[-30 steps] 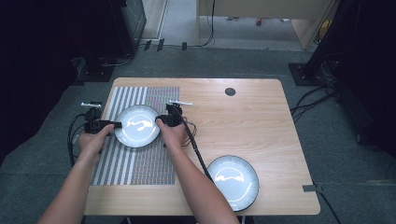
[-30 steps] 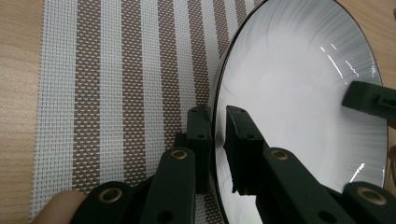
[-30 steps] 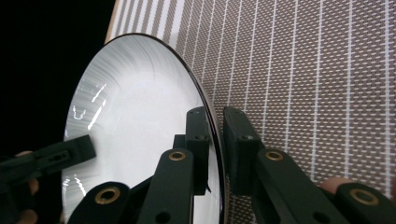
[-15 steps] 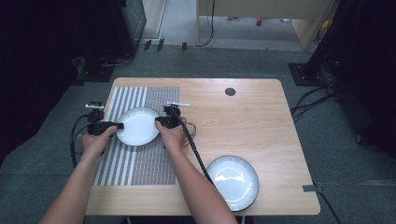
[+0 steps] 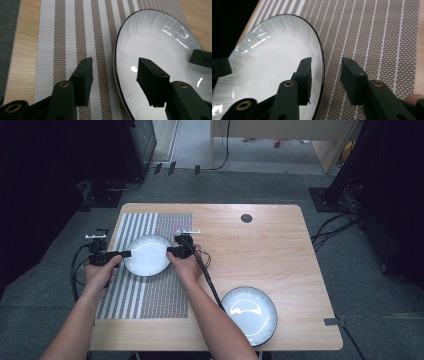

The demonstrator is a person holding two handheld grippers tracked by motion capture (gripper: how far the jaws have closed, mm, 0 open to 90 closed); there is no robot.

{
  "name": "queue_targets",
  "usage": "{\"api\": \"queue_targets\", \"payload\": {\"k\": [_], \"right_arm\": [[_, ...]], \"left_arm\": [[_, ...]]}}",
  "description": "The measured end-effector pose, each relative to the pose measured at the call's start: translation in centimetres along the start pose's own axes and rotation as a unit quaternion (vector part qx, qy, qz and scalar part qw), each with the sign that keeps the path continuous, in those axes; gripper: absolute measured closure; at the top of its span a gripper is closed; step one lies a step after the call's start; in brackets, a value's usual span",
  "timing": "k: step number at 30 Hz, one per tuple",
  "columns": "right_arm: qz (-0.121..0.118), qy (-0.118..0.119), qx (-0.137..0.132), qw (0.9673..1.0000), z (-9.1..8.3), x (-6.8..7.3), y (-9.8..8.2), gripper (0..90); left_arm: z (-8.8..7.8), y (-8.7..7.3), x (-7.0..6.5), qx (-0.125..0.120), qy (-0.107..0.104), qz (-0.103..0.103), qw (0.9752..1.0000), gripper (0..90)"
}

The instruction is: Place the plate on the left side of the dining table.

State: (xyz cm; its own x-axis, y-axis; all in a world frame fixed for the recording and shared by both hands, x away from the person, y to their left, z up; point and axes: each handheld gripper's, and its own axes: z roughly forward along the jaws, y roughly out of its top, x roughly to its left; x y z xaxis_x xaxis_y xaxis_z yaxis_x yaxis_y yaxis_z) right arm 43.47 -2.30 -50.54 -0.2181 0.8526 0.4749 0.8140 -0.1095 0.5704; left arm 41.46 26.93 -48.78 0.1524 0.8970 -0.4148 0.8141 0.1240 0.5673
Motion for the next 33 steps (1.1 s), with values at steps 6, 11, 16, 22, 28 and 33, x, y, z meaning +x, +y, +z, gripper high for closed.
{"api": "queue_targets", "payload": {"k": [6,11,16,22,28,33], "right_arm": [[-0.025,-0.002,0.023,0.9994,-1.0,-0.1,0.2,52.6],[-0.041,0.009,0.012,0.9991,-2.3,-0.1,0.2,44.6],[-0.075,0.011,0.005,0.9971,-4.4,-0.4,0.2,39.6],[-0.1,-0.005,0.001,0.995,-6.6,-0.7,0.2,29.1],[-0.112,-0.023,-0.019,0.9932,-8.8,-1.4,0.0,27.7],[-0.11,-0.009,-0.026,0.9935,-10.4,-2.1,-0.2,27.5]], "left_arm": [[-1.1,0.1,-0.2,0.012,0.001,-0.007,0.9999,28.2],[-1.5,-0.3,-0.8,0.003,0.001,0.011,0.9999,19.1],[-2.2,-0.7,-1.9,-0.015,0.018,0.032,0.9992,19.0],[-2.9,-1.1,-3.2,-0.025,0.019,0.046,0.9985,18.6],[-3.8,-2.0,-4.7,-0.037,0.01,0.08,0.996,16.7],[-4.7,-2.6,-5.9,-0.052,-0.003,0.094,0.9942,15.7]]}}
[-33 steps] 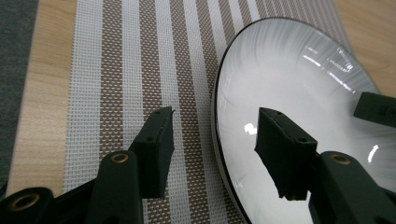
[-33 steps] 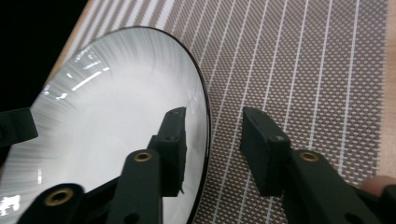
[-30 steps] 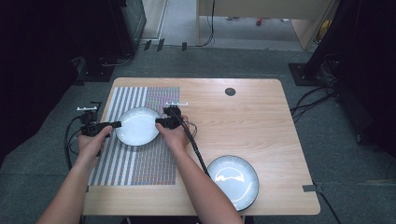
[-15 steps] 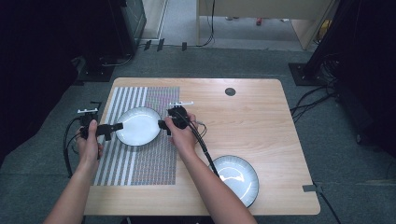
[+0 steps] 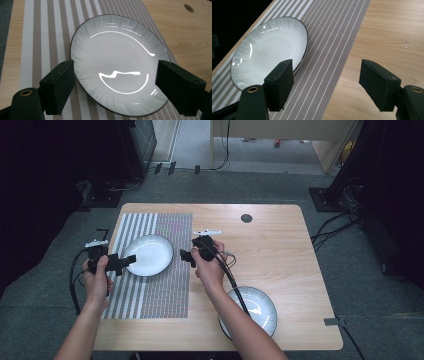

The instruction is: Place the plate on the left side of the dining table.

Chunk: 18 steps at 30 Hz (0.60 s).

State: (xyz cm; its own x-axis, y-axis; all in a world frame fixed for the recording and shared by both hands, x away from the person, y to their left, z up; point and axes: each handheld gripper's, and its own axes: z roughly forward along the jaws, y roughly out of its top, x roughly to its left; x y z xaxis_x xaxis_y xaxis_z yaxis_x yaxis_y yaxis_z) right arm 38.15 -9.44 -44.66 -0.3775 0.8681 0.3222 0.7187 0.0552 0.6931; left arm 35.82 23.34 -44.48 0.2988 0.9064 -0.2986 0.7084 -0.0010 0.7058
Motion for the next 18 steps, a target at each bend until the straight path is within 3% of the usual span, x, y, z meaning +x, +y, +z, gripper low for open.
{"api": "queue_targets", "payload": {"k": [9,18], "right_arm": [[0.008,0.018,-0.022,0.9996,-3.4,-1.6,-0.6,27.6],[0.02,0.035,-0.044,0.9982,-6.6,-2.7,-1.3,27.7]], "left_arm": [[-1.1,-0.5,-2.4,-0.036,-0.012,0.015,0.9992,15.2],[-2.0,-1.3,-4.5,-0.051,-0.029,0.033,0.9978,15.0]]}}
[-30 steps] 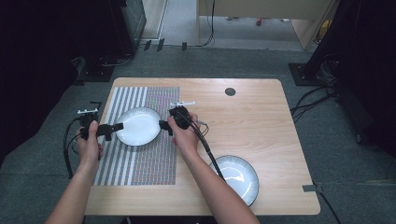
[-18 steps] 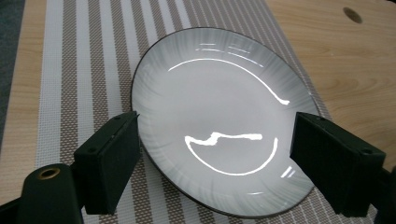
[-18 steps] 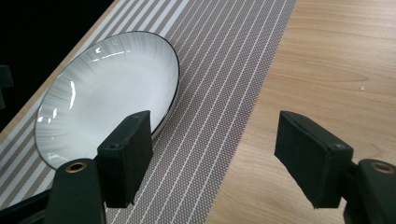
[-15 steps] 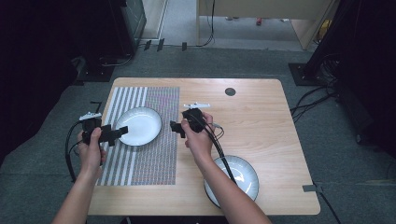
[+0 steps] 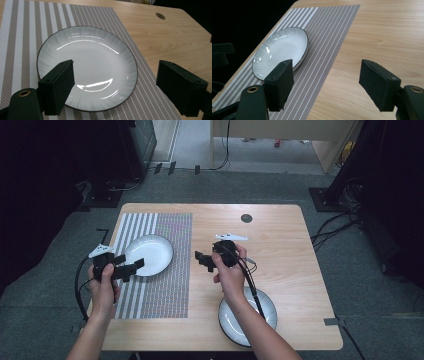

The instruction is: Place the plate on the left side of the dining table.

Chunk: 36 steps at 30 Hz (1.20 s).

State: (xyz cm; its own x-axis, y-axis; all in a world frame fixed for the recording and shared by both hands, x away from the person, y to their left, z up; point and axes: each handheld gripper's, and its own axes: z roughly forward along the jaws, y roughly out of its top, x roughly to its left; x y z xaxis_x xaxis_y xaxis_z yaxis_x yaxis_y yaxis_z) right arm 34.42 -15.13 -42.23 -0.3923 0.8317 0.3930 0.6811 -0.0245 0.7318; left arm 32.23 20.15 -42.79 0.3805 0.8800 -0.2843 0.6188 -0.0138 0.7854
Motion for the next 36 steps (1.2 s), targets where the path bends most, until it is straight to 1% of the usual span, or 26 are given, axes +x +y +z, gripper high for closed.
{"api": "queue_targets", "payload": {"k": [1,2,3,5,9,13,15,16,20,21,22,24,25,27,28,29,31,32,33,34,36], "right_arm": [[0.002,0.001,-0.003,1.0,-0.4,-0.1,0.0,27.7],[0.002,0.001,-0.003,1.0,-0.4,-0.1,0.0,27.7],[0.0,0.001,-0.009,1.0,-1.1,-0.4,-0.1,27.7],[0.001,0.001,-0.013,0.9999,-1.7,-0.6,-0.2,27.7],[0.001,0.0,-0.021,0.9998,-3.0,-1.2,-0.5,27.7],[0.0,-0.005,-0.027,0.9996,-4.3,-2.3,-1.1,27.7],[0.004,-0.007,-0.03,0.9995,-5.0,-3.0,-1.4,27.8],[0.007,-0.007,-0.031,0.9995,-5.4,-3.4,-1.6,27.7],[0.013,-0.014,-0.037,0.9991,-6.7,-4.7,-2.3,27.8],[0.013,-0.014,-0.037,0.9991,-6.7,-4.7,-2.3,27.8],[0.015,-0.02,-0.041,0.9988,-7.5,-5.4,-2.6,27.8],[0.016,-0.021,-0.044,0.9987,-7.8,-5.6,-2.7,27.8],[0.017,-0.029,-0.05,0.9982,-8.6,-6.3,-3.0,27.8],[0.016,-0.035,-0.055,0.9977,-9.2,-6.7,-3.2,27.8],[0.013,-0.041,-0.059,0.9974,-9.5,-7.0,-3.3,27.8],[0.008,-0.05,-0.063,0.9967,-9.9,-7.4,-3.4,27.9],[0.006,-0.058,-0.068,0.996,-10.4,-7.9,-3.7,27.9],[0.009,-0.063,-0.069,0.9956,-10.6,-8.3,-3.8,27.9],[0.009,-0.063,-0.069,0.9956,-10.6,-8.3,-3.8,27.9],[0.014,-0.069,-0.071,0.995,-11.2,-9.1,-4.3,28.1],[0.02,-0.073,-0.07,0.9947,-11.7,-9.8,-4.7,28.2]], "left_arm": [[-0.1,0.0,-0.2,-0.002,-0.002,0.001,1.0,15.0],[-0.1,0.0,-0.2,-0.002,-0.002,0.001,1.0,15.0],[-0.3,-0.1,-0.6,-0.007,-0.004,0.002,1.0,15.0],[-0.6,-0.2,-0.9,-0.011,-0.008,0.003,0.9999,15.0],[-1.0,-0.3,-1.4,-0.017,-0.025,-0.007,0.9995,15.0],[-1.4,-0.6,-1.8,-0.022,-0.024,-0.003,0.9995,15.0],[-1.9,-1.1,-2.0,-0.025,-0.022,0.002,0.9994,14.6],[-1.9,-1.1,-2.0,-0.025,-0.022,0.002,0.9994,14.3],[-2.2,-2.2,-2.2,-0.032,-0.016,0.003,0.9994,14.3],[-2.2,-2.2,-2.2,-0.032,-0.016,0.003,0.9994,14.1],[-2.4,-2.6,-2.3,-0.036,-0.013,0.001,0.9993,14.0],[-2.5,-2.7,-2.3,-0.038,-0.012,0.002,0.9992,14.0],[-2.6,-3.0,-2.5,-0.04,-0.009,0.004,0.9991,14.0],[-2.7,-3.4,-2.5,-0.04,-0.005,0.009,0.9992,13.9],[-2.7,-3.4,-2.5,-0.04,-0.005,0.009,0.9992,13.9],[-2.9,-3.7,-2.5,-0.04,0.001,0.014,0.9991,13.9],[-3.1,-4.0,-2.3,-0.039,0.002,0.015,0.9991,13.7],[-3.2,-4.1,-2.3,-0.038,0.003,0.015,0.9992,13.7],[-3.2,-4.1,-2.3,-0.038,0.003,0.015,0.9992,13.7],[-3.4,-4.4,-2.1,-0.037,0.002,0.015,0.9992,13.7],[-3.6,-4.8,-1.9,-0.035,0.004,0.015,0.9993,13.7]]}}
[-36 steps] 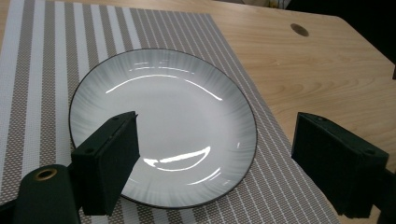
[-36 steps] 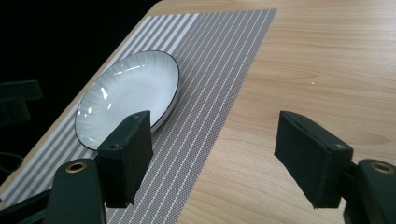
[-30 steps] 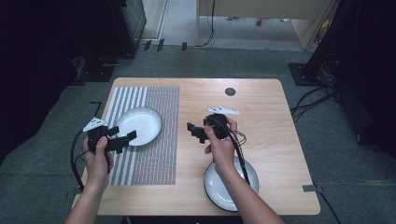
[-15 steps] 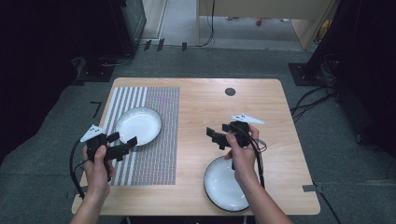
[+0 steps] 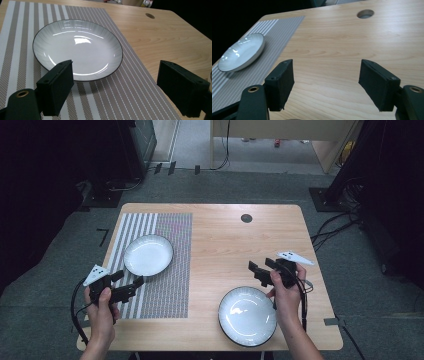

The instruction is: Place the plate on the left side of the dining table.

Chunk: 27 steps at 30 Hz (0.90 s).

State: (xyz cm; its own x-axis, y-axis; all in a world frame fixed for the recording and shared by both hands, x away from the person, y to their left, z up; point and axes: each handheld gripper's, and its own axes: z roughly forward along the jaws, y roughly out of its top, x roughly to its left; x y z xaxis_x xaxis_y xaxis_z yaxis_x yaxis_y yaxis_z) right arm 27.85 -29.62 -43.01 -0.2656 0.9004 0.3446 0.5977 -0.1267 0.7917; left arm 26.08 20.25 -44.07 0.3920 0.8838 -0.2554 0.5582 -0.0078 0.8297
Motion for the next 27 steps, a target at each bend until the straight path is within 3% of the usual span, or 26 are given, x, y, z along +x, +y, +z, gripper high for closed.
{"api": "queue_targets", "payload": {"k": [12,17,27], "right_arm": [[0.025,-0.043,-0.002,0.9988,-2.7,-5.0,-2.6,29.1],[0.025,-0.052,0.003,0.9983,-3.4,-5.9,-3.7,29.1],[0.037,-0.073,0.002,0.9967,-5.1,-8.4,-5.4,29.0]], "left_arm": [[-1.7,-1.8,2.0,0.007,0.029,0.002,0.9995,13.7],[-2.0,-2.6,2.4,0.013,0.041,0.007,0.999,13.7],[-2.5,-4.9,4.3,0.023,0.065,-0.005,0.9976,13.7]]}}
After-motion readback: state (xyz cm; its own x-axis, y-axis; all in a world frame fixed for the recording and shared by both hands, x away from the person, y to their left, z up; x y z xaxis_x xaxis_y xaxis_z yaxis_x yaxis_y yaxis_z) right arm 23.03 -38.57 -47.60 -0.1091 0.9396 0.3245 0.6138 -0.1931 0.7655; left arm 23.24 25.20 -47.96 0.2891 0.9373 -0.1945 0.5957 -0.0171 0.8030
